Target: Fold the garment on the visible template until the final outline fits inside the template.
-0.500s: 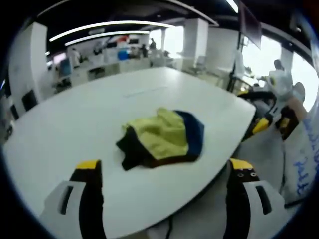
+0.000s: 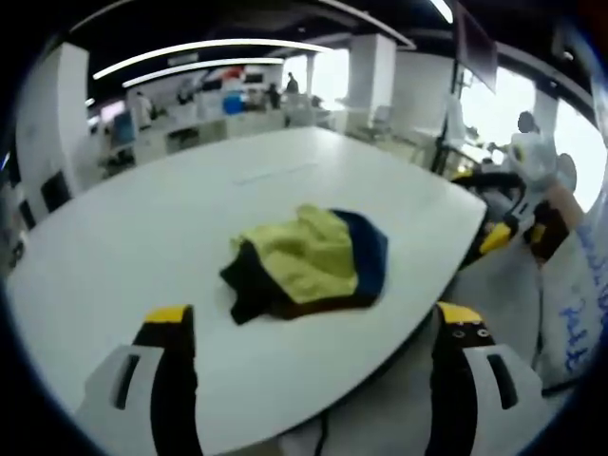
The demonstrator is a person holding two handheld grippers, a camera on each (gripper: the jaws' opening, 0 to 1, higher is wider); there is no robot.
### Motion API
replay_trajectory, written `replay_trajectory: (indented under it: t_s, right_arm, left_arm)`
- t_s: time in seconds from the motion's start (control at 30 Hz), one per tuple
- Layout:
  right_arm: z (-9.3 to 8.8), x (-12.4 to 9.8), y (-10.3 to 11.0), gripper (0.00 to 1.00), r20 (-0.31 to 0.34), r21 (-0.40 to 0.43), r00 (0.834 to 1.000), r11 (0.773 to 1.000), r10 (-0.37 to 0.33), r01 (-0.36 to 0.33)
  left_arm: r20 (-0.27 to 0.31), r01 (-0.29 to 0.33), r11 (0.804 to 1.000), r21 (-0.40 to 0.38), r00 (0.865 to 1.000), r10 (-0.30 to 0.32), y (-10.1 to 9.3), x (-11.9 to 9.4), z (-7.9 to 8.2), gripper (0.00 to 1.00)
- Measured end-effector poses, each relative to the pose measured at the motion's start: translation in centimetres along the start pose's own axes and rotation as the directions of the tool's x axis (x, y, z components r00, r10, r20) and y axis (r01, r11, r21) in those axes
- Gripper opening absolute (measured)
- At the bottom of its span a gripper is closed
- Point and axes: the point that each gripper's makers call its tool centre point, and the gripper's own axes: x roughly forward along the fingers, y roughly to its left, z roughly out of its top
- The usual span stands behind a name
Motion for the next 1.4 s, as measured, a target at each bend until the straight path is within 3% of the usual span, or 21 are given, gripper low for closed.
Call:
replay_trajectory:
  t_s: [0.67,1.4]
  right_arm:
    - [-0.09,0.10,-0.05,1.00,-0.008,-0.007,1.000,1.000,-0.005,0.005]
    - [0.06,0.20,0.20,1.00,-0.006,-0.013,1.000,1.000,0.005,-0.005]
  left_arm:
    - [-0.010,-0.009,1.000,0.001,1.000,0.009,0.17,0.06,-0.35,1.00]
    - [0.006,0.003,1.000,0.016,1.000,-0.003,-0.32,-0.08,0.30,1.00]
